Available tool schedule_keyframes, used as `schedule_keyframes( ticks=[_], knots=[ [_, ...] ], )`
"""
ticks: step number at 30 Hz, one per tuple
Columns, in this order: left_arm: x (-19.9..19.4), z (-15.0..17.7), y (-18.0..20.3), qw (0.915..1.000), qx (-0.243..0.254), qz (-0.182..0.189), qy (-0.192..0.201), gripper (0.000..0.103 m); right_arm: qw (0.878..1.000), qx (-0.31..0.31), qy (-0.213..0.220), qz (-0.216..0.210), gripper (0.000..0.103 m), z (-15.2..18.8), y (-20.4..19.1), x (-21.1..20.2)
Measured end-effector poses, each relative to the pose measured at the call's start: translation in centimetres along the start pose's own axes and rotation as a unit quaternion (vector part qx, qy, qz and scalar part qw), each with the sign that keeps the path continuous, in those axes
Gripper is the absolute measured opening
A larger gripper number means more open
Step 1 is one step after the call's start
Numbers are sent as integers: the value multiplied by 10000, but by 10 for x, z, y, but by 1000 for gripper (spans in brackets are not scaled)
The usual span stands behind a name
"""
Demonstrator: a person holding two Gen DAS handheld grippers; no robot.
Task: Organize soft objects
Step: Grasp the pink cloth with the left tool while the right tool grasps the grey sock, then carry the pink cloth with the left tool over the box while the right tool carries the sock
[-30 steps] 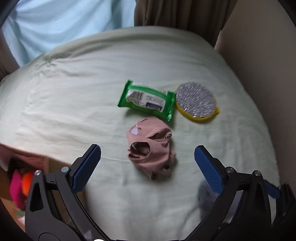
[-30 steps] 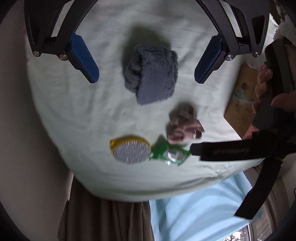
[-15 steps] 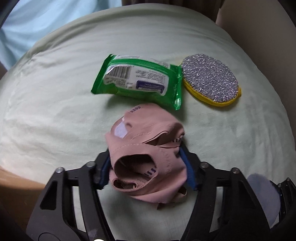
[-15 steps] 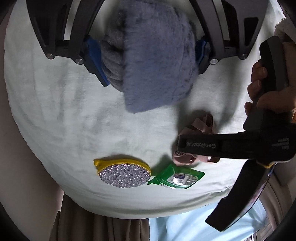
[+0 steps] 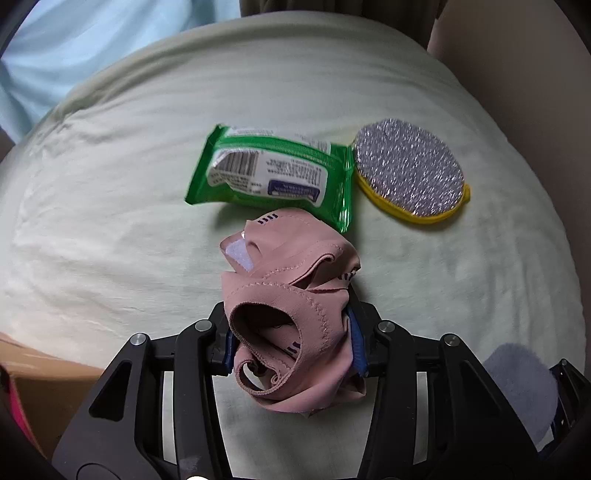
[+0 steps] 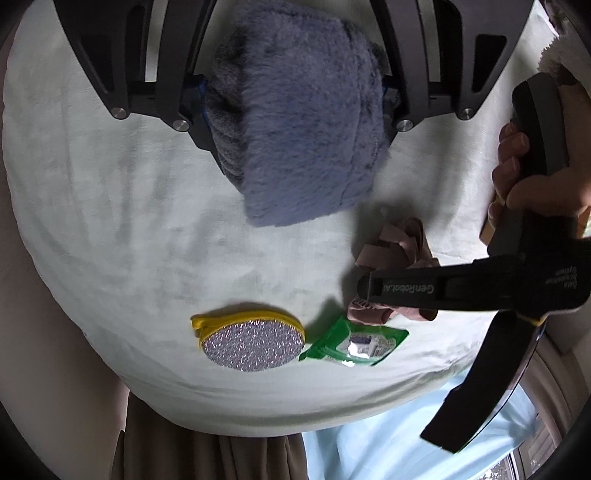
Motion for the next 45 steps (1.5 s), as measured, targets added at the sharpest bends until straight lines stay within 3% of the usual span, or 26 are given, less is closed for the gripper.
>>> schedule_keyframes(
  ticks=[7, 22, 34, 40, 45],
  knots=[
    [-40, -8, -4, 9998, -89, -28, 189, 42, 9998, -16, 214, -24, 57, -13, -5, -33],
    [-223, -18, -26, 9954, -496, -72, 821, 42, 9964, -243, 812, -76, 57, -56, -38, -176],
    [-351, 3, -101, 9872, -966, -200, 1249, 42, 9900, -415, 1319, -273, 57, -87, -107, -278],
    [-383, 19, -152, 9855, -1028, -181, 1336, 42, 9869, -525, 1491, -334, 57, -104, -158, -296],
    [-387, 34, -202, 9867, -1042, -154, 1240, 42, 9871, -361, 1506, -405, 57, -111, -207, -296]
  ],
)
Point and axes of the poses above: each gripper's, at about its wrist camera, not at the fingertips, and x roughly the way its jaws point, y to its right, z to its underside, the point moved 5 cm from there along x, roughly the way its jaws point, and after that the axes turned 5 degrees about -z, right-handed, at the moved point
